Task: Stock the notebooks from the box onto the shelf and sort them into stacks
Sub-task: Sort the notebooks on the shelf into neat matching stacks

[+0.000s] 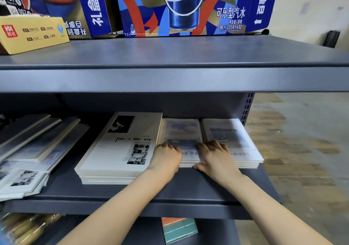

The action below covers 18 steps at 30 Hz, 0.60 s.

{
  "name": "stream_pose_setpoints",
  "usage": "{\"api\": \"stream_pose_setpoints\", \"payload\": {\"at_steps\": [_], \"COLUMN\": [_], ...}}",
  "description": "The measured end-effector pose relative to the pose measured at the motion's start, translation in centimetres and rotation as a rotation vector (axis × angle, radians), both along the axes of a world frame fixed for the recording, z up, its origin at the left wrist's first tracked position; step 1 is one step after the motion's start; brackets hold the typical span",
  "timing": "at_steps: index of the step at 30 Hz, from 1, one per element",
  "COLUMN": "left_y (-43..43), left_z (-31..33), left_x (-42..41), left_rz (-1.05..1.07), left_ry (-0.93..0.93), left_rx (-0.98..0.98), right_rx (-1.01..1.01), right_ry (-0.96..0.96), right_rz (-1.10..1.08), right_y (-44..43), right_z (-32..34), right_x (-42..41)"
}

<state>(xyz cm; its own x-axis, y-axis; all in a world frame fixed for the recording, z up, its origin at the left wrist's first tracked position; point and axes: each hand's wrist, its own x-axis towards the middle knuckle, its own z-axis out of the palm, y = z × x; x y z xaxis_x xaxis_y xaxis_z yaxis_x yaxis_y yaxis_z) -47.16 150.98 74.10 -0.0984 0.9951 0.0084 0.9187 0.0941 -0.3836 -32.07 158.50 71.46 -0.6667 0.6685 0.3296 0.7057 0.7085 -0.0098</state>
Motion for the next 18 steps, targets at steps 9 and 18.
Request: {"api": "stream_pose_setpoints", "payload": {"at_steps": [9,18], "left_y": [0.3,2.4], "left_z": [-0.1,-1.6], "left_x": [1.0,6.8], "left_rz": [0.093,-0.138], "left_ry": [-0.128,-0.477], "left_rx": [0.078,0.317], "right_rx": [-0.238,-0.361], "right_ry": [0.028,0.327], "right_rz": [0.036,-0.123], "right_y": [0.1,1.6], "right_z": [1.0,0.8], "right_x": [0.7,3.3]}}
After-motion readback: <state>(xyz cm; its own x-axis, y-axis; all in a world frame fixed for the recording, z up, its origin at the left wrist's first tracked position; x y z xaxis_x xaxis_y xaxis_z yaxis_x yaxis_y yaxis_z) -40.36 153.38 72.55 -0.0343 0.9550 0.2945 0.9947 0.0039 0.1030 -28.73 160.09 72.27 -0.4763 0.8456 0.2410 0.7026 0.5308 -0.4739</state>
